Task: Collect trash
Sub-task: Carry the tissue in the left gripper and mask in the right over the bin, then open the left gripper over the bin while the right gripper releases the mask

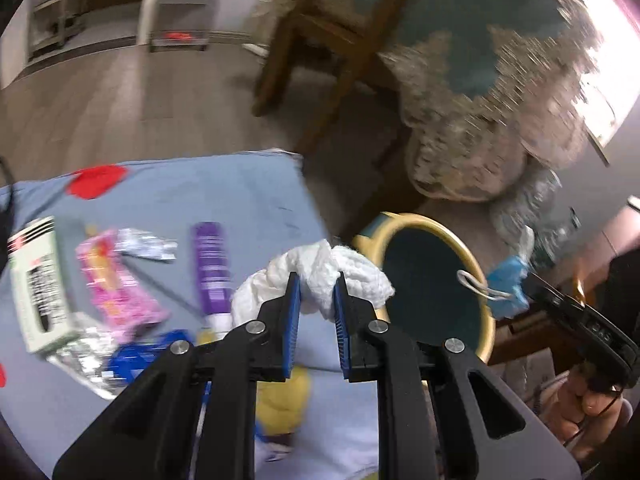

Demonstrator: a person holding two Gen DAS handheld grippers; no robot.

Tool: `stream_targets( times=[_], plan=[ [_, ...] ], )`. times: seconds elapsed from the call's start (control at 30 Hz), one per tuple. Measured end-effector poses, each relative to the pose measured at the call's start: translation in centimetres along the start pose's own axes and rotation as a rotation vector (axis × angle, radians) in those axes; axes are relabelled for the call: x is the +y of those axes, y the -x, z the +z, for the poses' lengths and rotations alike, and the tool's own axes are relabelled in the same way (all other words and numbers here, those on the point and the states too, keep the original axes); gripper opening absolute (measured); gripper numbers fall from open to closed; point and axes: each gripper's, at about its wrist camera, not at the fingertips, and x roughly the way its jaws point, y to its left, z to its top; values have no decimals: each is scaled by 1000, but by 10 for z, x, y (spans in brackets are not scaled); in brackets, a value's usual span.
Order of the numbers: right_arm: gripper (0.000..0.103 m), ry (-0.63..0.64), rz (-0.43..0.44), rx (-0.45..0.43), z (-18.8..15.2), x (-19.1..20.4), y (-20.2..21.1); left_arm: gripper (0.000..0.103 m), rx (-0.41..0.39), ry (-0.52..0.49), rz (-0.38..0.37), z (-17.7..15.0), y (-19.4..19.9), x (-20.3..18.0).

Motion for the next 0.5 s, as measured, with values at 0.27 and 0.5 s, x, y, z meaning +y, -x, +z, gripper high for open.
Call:
stream_targets(
  times=[0.27, 0.5],
  plan=[
    [5, -91, -53, -31, 2, -27, 7, 16, 56, -126, -69, -9, -46, -74],
    [5, -150, -91, -27, 1, -46, 5, 17, 113, -185, -103, -18, -84, -108]
  ],
)
